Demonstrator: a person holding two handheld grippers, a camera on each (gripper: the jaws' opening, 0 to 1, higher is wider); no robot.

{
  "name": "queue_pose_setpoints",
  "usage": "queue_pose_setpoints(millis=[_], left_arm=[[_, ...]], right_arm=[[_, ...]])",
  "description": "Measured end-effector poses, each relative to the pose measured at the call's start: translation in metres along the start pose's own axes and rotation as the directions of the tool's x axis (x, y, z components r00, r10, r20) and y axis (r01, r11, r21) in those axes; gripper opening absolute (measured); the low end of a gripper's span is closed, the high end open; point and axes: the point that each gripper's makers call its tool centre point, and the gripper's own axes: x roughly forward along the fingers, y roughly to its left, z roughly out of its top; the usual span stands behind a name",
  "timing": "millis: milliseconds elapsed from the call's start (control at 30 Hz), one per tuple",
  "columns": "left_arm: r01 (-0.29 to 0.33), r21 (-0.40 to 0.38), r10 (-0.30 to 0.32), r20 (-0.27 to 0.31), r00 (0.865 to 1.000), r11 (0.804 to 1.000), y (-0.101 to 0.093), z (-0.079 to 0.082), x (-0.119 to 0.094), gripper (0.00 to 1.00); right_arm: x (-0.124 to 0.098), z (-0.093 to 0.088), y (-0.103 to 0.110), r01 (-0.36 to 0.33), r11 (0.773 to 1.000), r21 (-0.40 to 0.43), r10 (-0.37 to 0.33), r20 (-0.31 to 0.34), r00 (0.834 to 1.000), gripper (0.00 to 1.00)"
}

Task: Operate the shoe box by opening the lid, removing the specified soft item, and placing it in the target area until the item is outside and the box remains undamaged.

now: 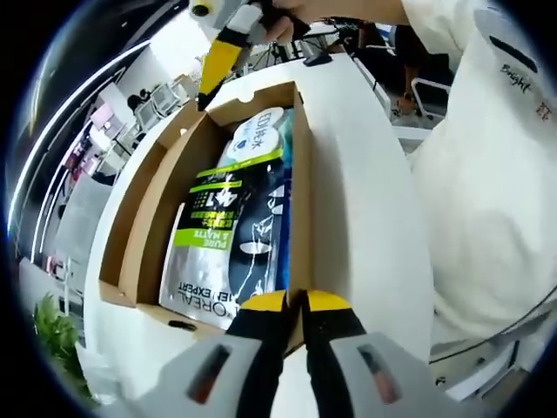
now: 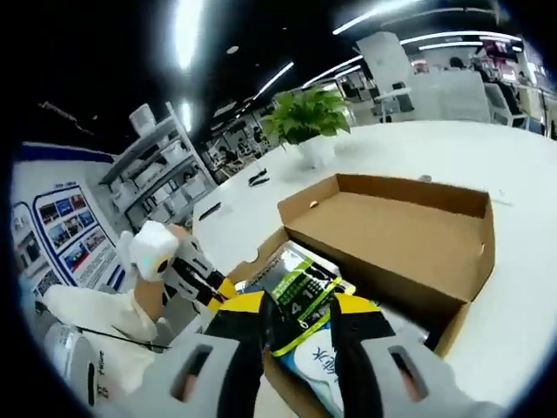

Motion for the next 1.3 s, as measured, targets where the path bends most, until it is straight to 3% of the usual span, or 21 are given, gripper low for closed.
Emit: queue_pose_setpoints(millis=[100, 167, 267, 433, 500, 633, 733, 800, 900, 1033, 1300], left_arm=[[0.016, -0.022, -0.015, 0.005, 1.000, 1.000, 0.001, 0.000, 0.001, 0.05], [0.027, -0.014, -0.027, -0.016, 1.000, 1.000, 0.000, 0.001, 0.002, 0.05], [0.041, -0.011, -0.041, -0.025, 0.999, 0.999, 0.000, 0.000, 0.002, 0.05], [0.036, -0.008, -0.036, -0.018, 0.999, 0.999, -0.001, 0.000, 0.002, 0.05], [0.030, -0.006, -0.030, -0.017, 0.999, 1.000, -0.001, 0.000, 0.002, 0.05], [0.018, 0.008, -0.018, -0.016, 1.000, 1.000, -0.001, 0.001, 0.002, 0.05], [0.018, -0.009, -0.018, -0.007, 1.000, 1.000, 0.000, 0.001, 0.002, 0.05], [0.030, -0.020, -0.030, -0.007, 1.000, 0.999, 0.001, 0.001, 0.002, 0.05], [0.046, -0.026, -0.046, -0.015, 0.999, 0.999, 0.000, 0.001, 0.003, 0.05], [0.049, -0.045, -0.049, -0.007, 0.999, 0.998, -0.001, 0.000, 0.003, 0.05], [0.027, -0.038, -0.027, 0.010, 1.000, 0.999, -0.001, 0.000, 0.002, 0.05]], right_arm=[[0.003, -0.013, -0.010, 0.019, 0.997, 0.073, -0.016, -0.041, 0.999, 0.29], [0.006, -0.022, -0.009, -0.010, 0.995, 0.098, 0.017, -0.066, 0.998, 0.29], [0.012, -0.032, -0.010, -0.011, 0.995, 0.104, 0.024, -0.126, 0.992, 0.29], [0.022, -0.034, -0.009, -0.006, 0.995, 0.097, 0.021, -0.159, 0.987, 0.30], [0.027, -0.042, -0.010, -0.003, 0.993, 0.122, 0.029, -0.211, 0.977, 0.33], [0.036, -0.050, -0.007, -0.003, 0.990, 0.141, 0.037, -0.238, 0.970, 0.34], [0.041, -0.060, -0.011, 0.004, 0.993, 0.119, 0.028, -0.264, 0.964, 0.41], [0.045, -0.065, -0.013, -0.013, 0.992, 0.123, 0.047, -0.273, 0.961, 0.42], [0.050, -0.068, -0.005, -0.062, 0.976, 0.208, 0.117, -0.262, 0.958, 0.41], [0.057, -0.067, -0.007, -0.067, 0.975, 0.211, 0.118, -0.239, 0.964, 0.31], [0.057, -0.059, -0.016, -0.080, 0.963, 0.256, 0.132, -0.193, 0.972, 0.26]])
